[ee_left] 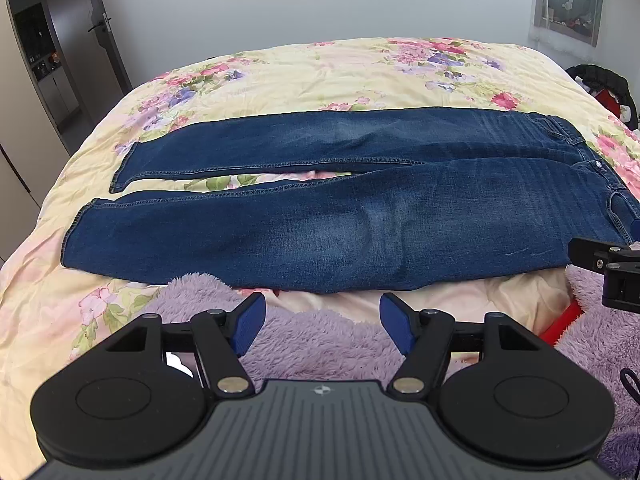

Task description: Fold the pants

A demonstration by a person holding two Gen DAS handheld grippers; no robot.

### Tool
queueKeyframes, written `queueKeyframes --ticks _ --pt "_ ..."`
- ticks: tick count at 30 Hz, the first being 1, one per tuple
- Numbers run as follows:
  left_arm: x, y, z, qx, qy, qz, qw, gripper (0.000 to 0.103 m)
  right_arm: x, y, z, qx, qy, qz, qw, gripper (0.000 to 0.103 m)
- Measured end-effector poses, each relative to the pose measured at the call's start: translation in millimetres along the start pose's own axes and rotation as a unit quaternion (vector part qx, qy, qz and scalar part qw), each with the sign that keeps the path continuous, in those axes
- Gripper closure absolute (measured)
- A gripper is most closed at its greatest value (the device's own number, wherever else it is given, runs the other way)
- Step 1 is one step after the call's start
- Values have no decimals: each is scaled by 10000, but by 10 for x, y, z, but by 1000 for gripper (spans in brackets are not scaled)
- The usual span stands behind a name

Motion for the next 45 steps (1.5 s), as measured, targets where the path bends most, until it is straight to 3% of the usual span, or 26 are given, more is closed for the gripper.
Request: queueKeyframes --ticks 45 --pt "22 -18 -36 -6 7 8 10000 25 13 19 -2 9 12 24 10000 21"
Point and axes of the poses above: each gripper's, at about its wrist camera, not at the fingertips, and z roughly the way its jaws point, x to its right, y to its underside, the point moved 3 cm from there along z, roughly the way its jaws point, and after that the axes turned 7 degrees about -z, right-handed, at the moved point
